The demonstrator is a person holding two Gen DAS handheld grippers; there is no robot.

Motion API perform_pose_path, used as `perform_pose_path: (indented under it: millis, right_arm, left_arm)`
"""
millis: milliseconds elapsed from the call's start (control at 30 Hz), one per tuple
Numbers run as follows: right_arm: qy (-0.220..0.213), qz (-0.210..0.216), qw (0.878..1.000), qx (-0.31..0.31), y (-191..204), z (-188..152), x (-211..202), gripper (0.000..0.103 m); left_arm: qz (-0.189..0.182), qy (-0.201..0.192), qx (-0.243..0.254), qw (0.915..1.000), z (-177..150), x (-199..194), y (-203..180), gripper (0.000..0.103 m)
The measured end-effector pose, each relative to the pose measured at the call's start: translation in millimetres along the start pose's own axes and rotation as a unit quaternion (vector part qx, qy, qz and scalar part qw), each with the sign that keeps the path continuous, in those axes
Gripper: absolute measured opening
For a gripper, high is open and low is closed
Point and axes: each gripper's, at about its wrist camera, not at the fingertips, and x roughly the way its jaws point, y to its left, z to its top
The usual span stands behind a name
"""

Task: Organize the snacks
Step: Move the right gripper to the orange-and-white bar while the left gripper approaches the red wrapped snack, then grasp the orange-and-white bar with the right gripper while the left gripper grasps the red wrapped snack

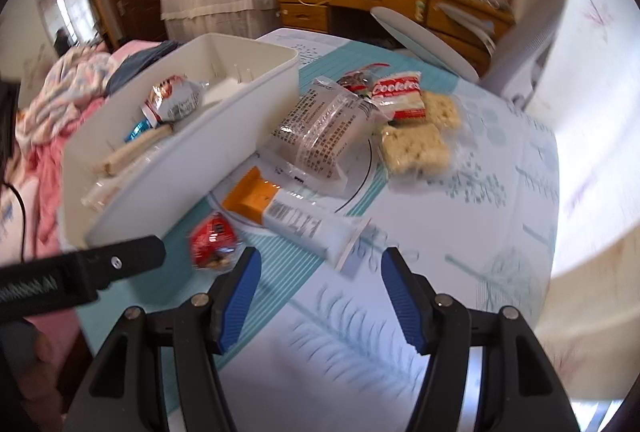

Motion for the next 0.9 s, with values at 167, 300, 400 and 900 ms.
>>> perform_pose_path:
  millis: [167, 300, 400, 900]
  right_arm:
    - [-0.007, -0.011, 0.998, -0.06, 1.2, -1.4, 29.7, 0.063]
    - [0.002, 0.002, 0.997, -0.076, 0.4, -1.4, 50.3, 0.063]
    - [0.005, 0.013, 0.996, -0.084, 1.5, 0.4, 60.4, 0.063]
    - [-0.004, 0.032, 0.986, -0.165, 19.6, 9.6, 91.0, 0.079]
  left_arm:
    - [-0.001, 0.01, -0.041, 0.9991, 9.8, 22.9, 3.5, 0.082]
    - [0.005, 0.026, -0.08, 0.9964, 18.8, 41.2, 6.5, 0.082]
    - [0.013, 0.031, -0.091, 0.9953, 23.6, 49.4, 5.5, 0.083]
    - [0.058, 0.07, -0.155, 0.9837, 35.6, 75.9, 14.9, 0.084]
